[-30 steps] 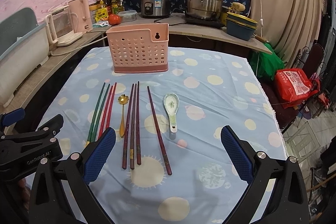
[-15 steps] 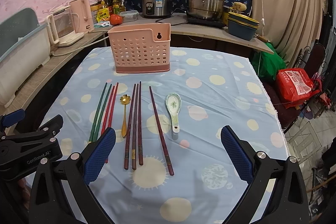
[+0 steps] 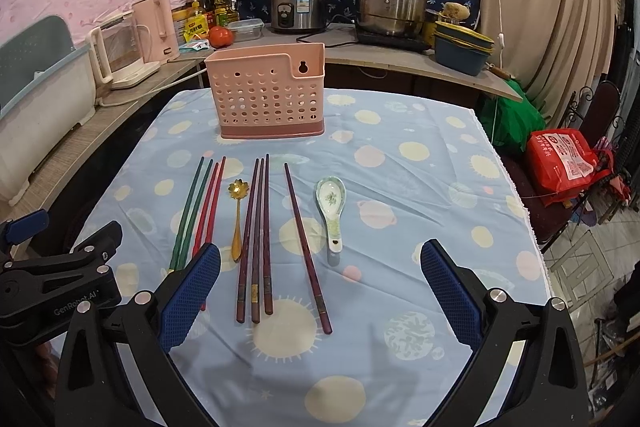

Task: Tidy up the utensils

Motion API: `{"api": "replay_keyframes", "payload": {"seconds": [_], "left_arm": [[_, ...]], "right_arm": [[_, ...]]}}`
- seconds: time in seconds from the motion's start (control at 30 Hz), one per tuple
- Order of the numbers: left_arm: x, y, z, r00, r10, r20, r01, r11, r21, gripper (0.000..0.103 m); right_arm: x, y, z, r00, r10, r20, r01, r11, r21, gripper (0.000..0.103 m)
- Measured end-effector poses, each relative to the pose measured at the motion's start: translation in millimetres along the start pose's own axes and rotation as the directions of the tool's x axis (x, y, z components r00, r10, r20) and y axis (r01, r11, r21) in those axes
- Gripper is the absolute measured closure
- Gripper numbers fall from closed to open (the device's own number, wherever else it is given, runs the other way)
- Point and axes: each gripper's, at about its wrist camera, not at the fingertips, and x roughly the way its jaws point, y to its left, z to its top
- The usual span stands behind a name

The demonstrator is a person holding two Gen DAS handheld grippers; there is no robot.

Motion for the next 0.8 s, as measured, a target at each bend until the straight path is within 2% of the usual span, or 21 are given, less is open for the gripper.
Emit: {"api": "replay_keyframes", "payload": {"seconds": [0.57, 0.8], "left_arm": [[5, -4, -2, 1.000, -0.009, -0.012, 0.009, 1.000, 0.002, 0.007], [39, 4, -5, 0.995, -0.047, -0.087, 0.044, 0.998, -0.034, 0.007]], "right_arm": [[3, -3, -3, 1.000, 0.000, -0.006, 0.000, 1.000, 0.005, 0.007], [21, -23, -5, 0.999, -0.030, -0.042, 0.032, 0.998, 0.050, 0.007]]}}
